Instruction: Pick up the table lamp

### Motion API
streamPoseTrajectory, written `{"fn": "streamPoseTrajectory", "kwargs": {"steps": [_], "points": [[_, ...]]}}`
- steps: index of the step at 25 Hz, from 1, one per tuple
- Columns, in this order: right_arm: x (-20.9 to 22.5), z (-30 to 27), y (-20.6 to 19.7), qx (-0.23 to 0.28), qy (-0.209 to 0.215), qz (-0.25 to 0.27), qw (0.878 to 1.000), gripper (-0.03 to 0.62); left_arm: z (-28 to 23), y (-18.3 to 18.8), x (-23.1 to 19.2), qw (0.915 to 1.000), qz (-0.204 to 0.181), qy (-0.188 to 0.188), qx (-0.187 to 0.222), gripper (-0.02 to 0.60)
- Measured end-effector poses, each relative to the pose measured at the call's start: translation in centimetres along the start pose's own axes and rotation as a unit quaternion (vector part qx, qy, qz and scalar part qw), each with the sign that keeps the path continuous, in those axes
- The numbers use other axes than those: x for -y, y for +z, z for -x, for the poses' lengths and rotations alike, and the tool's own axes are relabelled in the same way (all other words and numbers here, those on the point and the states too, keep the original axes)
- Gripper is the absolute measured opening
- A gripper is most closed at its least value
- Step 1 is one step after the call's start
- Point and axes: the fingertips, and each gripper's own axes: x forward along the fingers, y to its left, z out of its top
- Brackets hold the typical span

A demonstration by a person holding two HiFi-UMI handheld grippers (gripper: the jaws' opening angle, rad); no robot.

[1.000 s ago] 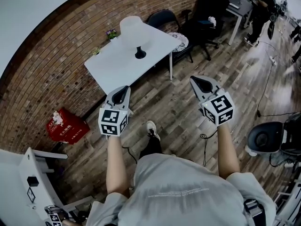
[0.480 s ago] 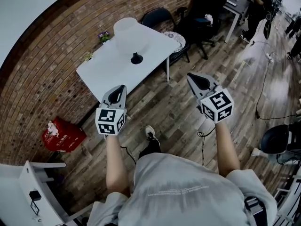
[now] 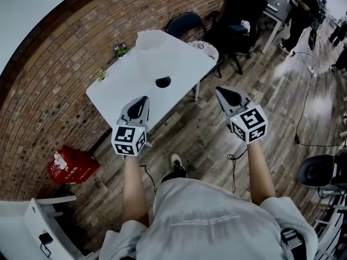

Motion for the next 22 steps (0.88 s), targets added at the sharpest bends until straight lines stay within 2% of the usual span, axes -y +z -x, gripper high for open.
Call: {"fn": "streamPoseTrajectory", "kwargs": {"steps": [3,11,15,22], "points": [[0.7,-3.1,0.3,-0.006,-0.003,-0.002,1.000,0.002,-1.5,0.4,-2.3,0.9997,0.004,0.007,0.022,0.017],[1.3,-11.3,-0.9,-0.041,0.005,0.004,0.999,0.015,-3.6,-1.3,-7.9,0.9994,0.012,0.014,0.029,0.017],[0.4,-14.7,-2.3,-0.060,0.016,-0.002,0.998,0.031,-4.4,-4.2,-10.4,0.9992,0.034,0.020,0.001,0.017],[-0.6,-19.6,-5.2,-0.094,0.032,-0.015,0.995,0.089,-6.0,-8.7,-12.8,0.9971,0.054,0.000,-0.055,0.017]]}}
